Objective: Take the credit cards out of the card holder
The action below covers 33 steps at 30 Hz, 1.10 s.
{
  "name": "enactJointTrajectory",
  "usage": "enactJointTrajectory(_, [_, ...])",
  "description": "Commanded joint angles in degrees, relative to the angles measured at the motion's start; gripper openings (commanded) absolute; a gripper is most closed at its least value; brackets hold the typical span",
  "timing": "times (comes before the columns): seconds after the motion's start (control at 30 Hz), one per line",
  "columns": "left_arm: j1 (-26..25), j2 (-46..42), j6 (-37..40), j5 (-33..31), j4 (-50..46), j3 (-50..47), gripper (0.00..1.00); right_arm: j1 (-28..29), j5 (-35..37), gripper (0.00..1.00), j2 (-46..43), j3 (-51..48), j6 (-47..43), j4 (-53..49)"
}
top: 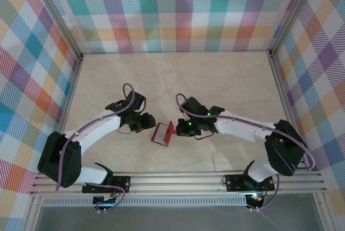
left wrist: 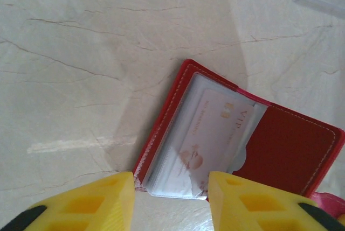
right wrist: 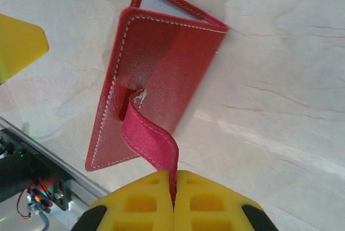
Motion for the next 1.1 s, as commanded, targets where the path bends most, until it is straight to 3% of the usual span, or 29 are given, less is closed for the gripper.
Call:
enactJointTrajectory(0.0, [0.0,2.1,0.7,2.9,2.4,1.4,0.39,-0.4,5.8,0.04,-3.2,-1.3,-2.0,-5.7])
enactJointTrajectory(0.73, [-5.6,12.6,1.9,5.0,7.9,2.7,0.30,-5.5,12.0,0.05,3.9,-3.5,-5.2,-7.5])
enactJointTrajectory(1.07, [-6.0,17.1,4.5,2.6,5.6,3.2,0.26,-5.8,15.7,0.22,3.7,-3.4,-4.9,-10.9])
